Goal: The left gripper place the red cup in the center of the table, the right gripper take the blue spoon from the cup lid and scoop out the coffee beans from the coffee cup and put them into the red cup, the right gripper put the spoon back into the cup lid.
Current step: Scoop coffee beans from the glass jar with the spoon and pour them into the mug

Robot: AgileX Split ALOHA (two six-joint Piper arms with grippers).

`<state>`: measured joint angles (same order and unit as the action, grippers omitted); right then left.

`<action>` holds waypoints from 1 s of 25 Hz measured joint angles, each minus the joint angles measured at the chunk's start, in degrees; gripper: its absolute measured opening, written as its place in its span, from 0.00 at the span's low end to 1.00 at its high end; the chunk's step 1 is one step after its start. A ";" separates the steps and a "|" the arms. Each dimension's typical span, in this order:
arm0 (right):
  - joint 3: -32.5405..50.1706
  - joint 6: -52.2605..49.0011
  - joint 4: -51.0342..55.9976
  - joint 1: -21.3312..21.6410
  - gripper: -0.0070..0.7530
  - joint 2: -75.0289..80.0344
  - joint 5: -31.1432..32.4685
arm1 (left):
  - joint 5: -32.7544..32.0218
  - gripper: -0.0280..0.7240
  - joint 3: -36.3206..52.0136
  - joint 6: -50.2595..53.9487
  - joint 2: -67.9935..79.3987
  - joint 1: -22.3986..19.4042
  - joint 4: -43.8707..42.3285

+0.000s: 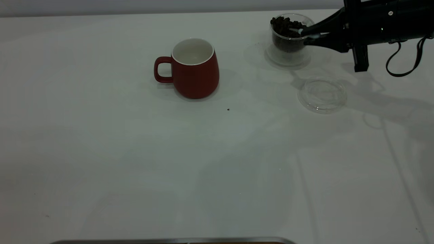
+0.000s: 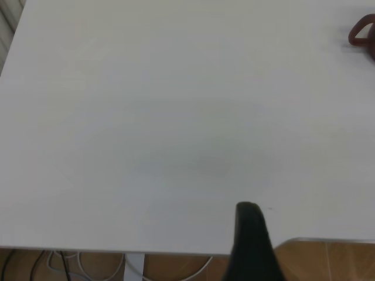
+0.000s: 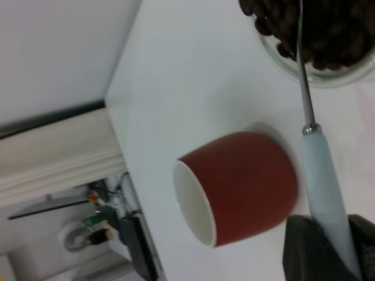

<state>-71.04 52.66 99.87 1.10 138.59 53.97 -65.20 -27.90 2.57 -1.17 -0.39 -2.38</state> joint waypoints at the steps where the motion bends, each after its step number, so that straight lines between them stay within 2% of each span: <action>1: -0.12 0.00 0.20 0.12 0.16 0.05 0.43 | 0.00 0.82 0.00 0.00 0.00 0.00 0.00; 14: -0.32 -1.51 -1.07 3.74 0.16 0.35 5.52 | 0.00 0.82 0.00 0.00 0.00 0.00 0.00; 17: -0.32 -1.57 -1.21 4.85 0.16 1.71 8.80 | 0.00 0.82 0.00 0.00 0.00 0.00 0.00; 25: -0.32 2.57 -0.91 5.72 0.16 3.74 10.96 | 0.00 0.82 0.00 0.00 0.00 0.00 0.00</action>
<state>-71.36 55.23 98.96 6.82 142.33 64.93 -65.20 -27.90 2.57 -1.17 -0.39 -2.38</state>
